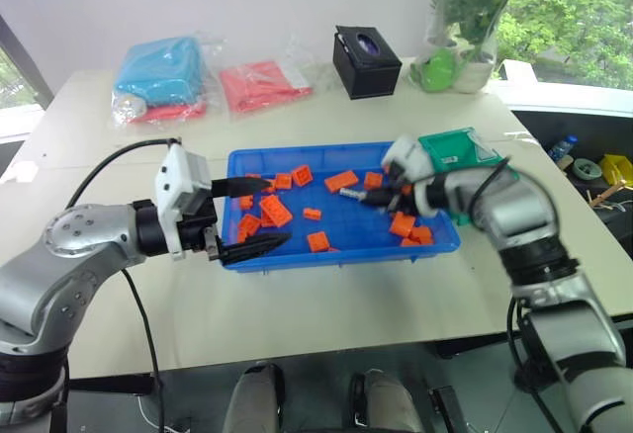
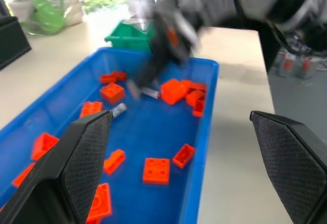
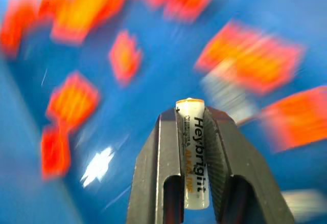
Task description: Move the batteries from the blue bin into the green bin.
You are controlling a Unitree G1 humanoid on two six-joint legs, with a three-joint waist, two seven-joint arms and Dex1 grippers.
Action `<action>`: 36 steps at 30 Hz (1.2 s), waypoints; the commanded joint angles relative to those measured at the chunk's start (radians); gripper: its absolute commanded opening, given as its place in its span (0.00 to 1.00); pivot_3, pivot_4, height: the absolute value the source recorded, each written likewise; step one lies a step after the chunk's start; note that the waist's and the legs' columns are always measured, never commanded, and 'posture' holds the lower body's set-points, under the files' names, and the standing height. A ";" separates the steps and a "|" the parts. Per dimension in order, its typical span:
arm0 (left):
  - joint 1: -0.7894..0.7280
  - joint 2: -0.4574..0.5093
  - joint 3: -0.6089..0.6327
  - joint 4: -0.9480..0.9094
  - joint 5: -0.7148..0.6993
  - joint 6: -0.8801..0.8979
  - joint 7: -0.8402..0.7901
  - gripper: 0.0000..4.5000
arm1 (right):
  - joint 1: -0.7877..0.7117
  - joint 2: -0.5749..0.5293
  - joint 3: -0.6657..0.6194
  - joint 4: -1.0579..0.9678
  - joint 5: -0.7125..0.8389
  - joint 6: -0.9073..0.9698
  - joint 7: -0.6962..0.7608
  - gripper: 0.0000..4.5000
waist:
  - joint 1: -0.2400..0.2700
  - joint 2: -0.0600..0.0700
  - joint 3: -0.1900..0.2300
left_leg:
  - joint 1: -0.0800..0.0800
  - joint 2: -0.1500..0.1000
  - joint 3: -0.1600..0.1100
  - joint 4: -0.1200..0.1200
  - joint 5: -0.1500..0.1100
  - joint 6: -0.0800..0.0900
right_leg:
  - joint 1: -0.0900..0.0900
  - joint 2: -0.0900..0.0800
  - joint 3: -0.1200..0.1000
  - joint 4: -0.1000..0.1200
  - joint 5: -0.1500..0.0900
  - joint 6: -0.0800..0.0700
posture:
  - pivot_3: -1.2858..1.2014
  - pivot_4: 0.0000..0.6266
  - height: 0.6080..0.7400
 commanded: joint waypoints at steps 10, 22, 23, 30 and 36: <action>-0.069 -0.021 -0.056 0.041 0.030 -0.030 -0.039 1.00 | 0.033 -0.105 -0.210 0.181 -0.051 -0.058 -0.256 0.45 | 0.010 0.001 0.001 | 0.000 0.000 0.001 0.000 0.000 0.000 | 0.000 0.000 -0.001 -0.002 0.001 0.000 | 0.52 0.24 0.36; -0.069 -0.026 -0.049 0.033 0.031 -0.030 -0.026 1.00 | 0.026 0.092 -0.022 0.002 0.045 -0.116 -0.097 0.67 | -0.015 0.001 0.001 | 0.001 0.001 0.000 -0.001 0.002 0.003 | 0.000 0.001 0.000 0.000 0.003 0.004 | 0.52 0.24 0.36; -0.069 -0.025 -0.048 0.033 0.032 -0.030 -0.024 1.00 | 0.028 0.109 0.002 0.015 0.036 -0.128 -0.092 0.67 | -0.012 0.002 0.001 | 0.001 0.001 0.000 -0.001 0.002 0.003 | 0.000 0.001 -0.001 0.000 0.003 0.004 | 0.52 0.24 0.36; -0.052 -0.016 -0.020 0.008 0.024 -0.024 0.002 1.00 | 0.009 0.191 0.126 0.206 -0.050 -0.244 -0.090 0.67 | -0.003 0.000 0.000 | 0.000 0.000 0.000 0.002 0.002 0.003 | 0.002 -0.001 -0.001 -0.001 0.001 0.001 | 0.52 0.24 0.36; -0.022 -0.009 0.007 -0.020 0.013 -0.014 0.022 1.00 | -0.032 0.219 0.143 0.364 -0.102 -0.326 -0.081 0.67 | -0.008 0.000 0.000 | 0.000 0.000 0.000 0.000 0.002 0.003 | 0.000 0.000 -0.001 0.001 0.003 0.003 | 0.52 0.24 0.36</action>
